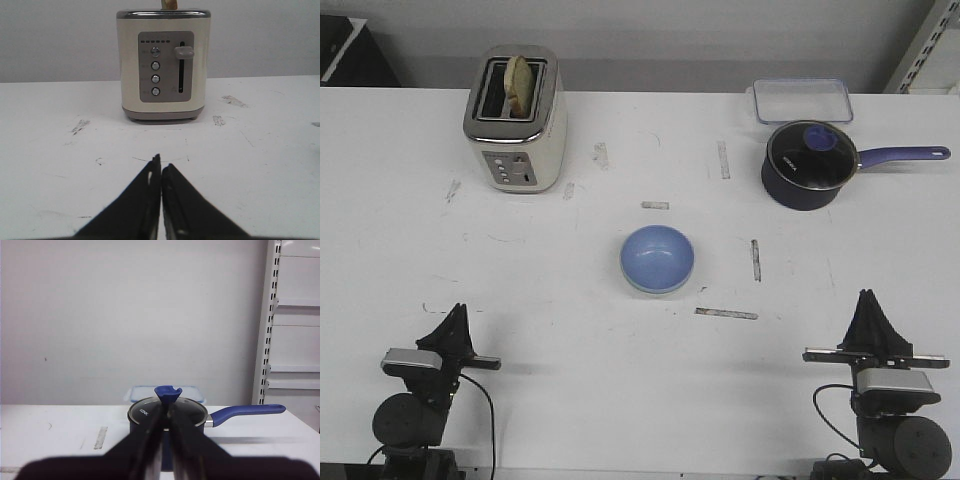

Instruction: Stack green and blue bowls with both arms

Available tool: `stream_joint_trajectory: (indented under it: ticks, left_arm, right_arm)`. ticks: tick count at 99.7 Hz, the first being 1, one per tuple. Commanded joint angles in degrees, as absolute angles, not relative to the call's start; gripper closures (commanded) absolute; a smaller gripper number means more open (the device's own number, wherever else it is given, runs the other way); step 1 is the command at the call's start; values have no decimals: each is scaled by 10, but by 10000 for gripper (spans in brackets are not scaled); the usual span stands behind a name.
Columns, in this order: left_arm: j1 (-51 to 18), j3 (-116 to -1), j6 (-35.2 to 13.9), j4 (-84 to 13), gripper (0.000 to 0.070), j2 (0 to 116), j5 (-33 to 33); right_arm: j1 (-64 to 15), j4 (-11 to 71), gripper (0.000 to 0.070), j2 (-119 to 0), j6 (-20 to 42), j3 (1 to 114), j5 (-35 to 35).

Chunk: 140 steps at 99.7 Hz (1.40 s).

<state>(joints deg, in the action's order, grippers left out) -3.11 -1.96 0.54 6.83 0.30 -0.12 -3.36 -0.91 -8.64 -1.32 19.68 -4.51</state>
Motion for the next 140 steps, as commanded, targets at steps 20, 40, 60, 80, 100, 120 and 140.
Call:
stream_joint_trajectory:
  ticks: [20,40,60,80,100,120,140]
  left_arm:
    - [-30,-7,9,76,699,2,-3]
    - [-30,-7,9,76,699,2,-3]
    - [-30,-7,9,76,699,2,-3]
    - [-30,-7,9,76,699,2,-3]
    - [-30,-7,9,76,699,2,-3]
    - [-30,-7,9,76,699,2,-3]
    - [-30,-7,9,76,699,2,-3]
  right_arm:
    - [-34,-13,693,-78,-3,133,-29]
    - [-34,-21,693,-68,50,91,-30]
    - [-32,-38,693,-26,49,31,-30]
    - [-27,-22,693,-1,49,7,-29]
    - [-25,-22,693,-1,49,7,-29]
    - [-20,-21,693,-1,46,7,-27]
    - [-10,-21,693,-1,42,7,-15]
